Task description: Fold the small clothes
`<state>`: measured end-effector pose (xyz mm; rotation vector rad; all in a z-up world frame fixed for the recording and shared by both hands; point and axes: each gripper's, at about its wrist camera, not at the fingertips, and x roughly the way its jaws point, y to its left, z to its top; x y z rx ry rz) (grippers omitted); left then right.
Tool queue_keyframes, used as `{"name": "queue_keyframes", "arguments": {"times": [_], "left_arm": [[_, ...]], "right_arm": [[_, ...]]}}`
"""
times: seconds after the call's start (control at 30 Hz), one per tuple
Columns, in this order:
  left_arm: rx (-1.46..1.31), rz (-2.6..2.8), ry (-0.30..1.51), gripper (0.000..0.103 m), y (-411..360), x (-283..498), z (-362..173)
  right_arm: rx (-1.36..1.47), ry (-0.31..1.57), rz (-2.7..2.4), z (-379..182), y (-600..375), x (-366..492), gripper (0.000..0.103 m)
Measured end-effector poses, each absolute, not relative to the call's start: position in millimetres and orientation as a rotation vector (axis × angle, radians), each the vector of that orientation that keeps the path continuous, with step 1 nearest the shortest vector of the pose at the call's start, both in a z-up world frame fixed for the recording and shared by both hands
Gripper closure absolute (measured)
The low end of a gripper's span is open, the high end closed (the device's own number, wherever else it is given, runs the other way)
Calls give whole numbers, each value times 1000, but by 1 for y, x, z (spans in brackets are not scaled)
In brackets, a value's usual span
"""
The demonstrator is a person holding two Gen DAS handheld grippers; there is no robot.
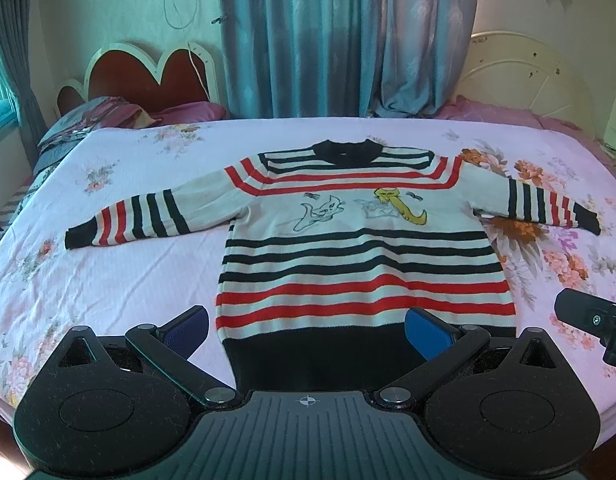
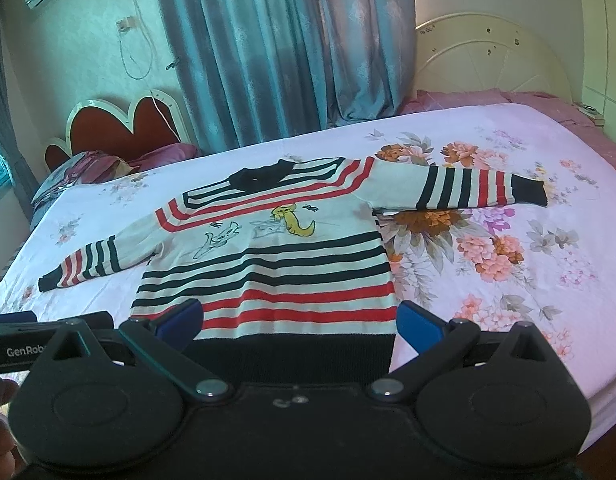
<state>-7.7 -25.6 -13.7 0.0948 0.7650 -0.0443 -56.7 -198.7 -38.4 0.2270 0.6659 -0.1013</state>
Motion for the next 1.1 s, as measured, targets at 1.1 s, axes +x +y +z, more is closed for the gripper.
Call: {"name": "queue_keyframes", "arguments": {"times": [1.1], "left_arm": [[58, -27, 842, 0, -69, 137, -65]], "right_arm": [[212, 689, -229, -78, -283, 64, 1]]}}
